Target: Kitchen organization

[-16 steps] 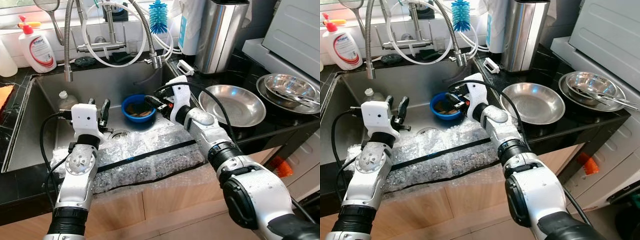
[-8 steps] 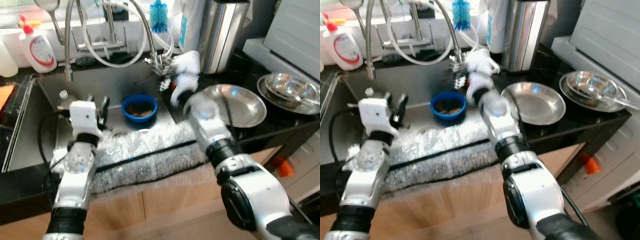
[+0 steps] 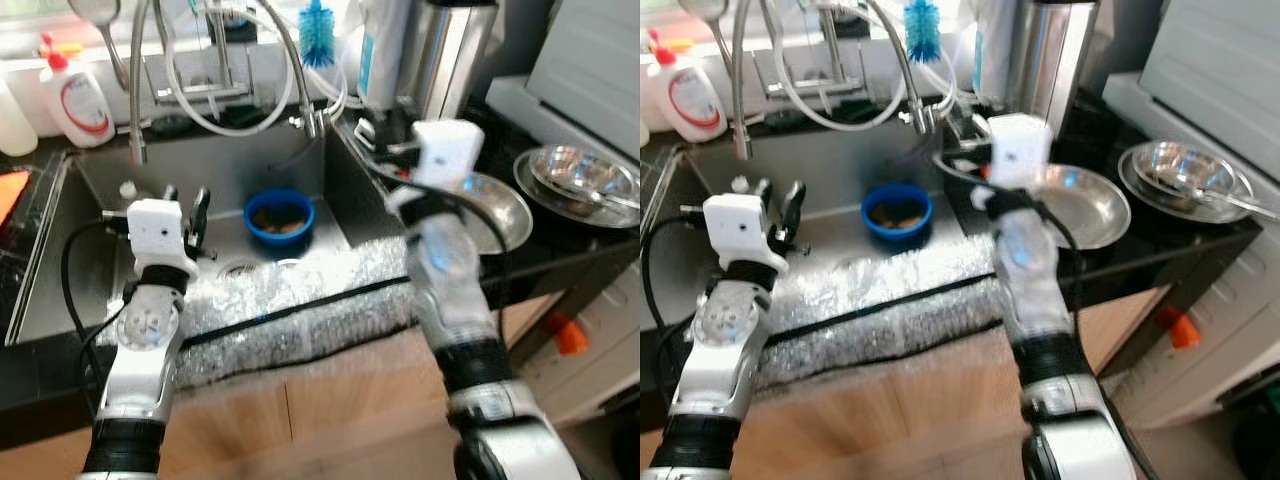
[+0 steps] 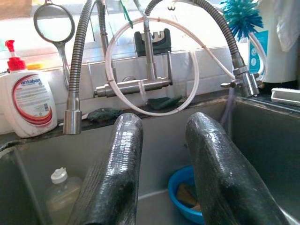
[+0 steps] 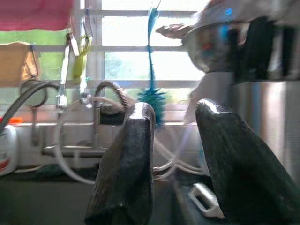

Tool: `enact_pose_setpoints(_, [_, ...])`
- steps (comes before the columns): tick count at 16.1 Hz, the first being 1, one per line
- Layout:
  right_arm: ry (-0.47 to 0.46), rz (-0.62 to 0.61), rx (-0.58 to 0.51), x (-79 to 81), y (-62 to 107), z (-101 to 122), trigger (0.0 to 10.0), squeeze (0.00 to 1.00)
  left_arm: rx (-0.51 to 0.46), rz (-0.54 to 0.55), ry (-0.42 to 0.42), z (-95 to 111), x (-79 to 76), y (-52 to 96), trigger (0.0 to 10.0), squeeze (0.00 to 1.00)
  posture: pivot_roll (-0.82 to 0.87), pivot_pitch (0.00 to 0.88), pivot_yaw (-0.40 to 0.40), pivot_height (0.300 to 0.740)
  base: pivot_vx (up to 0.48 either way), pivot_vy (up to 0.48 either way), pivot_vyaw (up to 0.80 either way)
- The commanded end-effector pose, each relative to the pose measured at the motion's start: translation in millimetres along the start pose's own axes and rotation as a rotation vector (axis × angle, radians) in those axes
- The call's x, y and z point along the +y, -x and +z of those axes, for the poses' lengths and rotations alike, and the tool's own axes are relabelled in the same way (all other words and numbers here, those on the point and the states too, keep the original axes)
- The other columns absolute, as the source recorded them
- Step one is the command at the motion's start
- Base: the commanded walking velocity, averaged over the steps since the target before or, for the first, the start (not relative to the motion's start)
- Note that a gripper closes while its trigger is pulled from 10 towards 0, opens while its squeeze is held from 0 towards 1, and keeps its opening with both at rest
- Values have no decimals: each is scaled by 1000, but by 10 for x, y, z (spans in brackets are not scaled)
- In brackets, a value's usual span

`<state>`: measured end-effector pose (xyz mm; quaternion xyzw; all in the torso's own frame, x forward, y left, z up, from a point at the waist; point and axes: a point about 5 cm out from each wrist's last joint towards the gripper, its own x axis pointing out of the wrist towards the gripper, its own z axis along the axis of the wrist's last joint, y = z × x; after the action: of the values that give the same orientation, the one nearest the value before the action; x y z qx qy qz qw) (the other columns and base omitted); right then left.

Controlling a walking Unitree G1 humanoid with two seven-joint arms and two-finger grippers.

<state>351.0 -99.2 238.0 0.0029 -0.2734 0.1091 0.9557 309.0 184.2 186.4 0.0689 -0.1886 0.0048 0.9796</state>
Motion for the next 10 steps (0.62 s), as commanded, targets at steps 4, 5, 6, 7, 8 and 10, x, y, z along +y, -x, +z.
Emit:
enact_pose_setpoints(4, [19, -53, 2, -29, 132, 86, 10000, 0, -13, -4, -34, 41, 29, 6, 10000, 0, -34, 0, 32, 740, 0, 0, 0])
enact_pose_setpoints(5, [18, -54, 4, -19, 140, 89, 10000, 0, -13, -4, -36, 43, 30, 5, 10000, 0, -34, 0, 32, 740, 0, 0, 0])
enact_pose_setpoints(6, [22, -57, 12, -14, 144, 87, 10000, 0, -12, -8, -40, 40, 26, 3, 10000, 0, -31, 0, 31, 740, 0, 0, 0])
enact_pose_setpoints(7, [41, -56, 13, -11, 145, 96, 10000, 0, -11, -11, -44, 35, 20, 4, 10000, 0, -32, 0, 31, 740, 0, 0, 0])
enact_pose_setpoints(8, [42, -59, 14, -11, 147, 101, 10000, 0, -11, -13, -45, 34, 18, 6, 10000, 0, -33, 0, 32, 740, 0, 0, 0])
enact_pose_setpoints(10, [45, -67, 11, -13, 156, 122, 10000, 0, -10, -14, -46, 33, 13, 9, 10000, 0, -32, 0, 30, 740, 0, 0, 0])
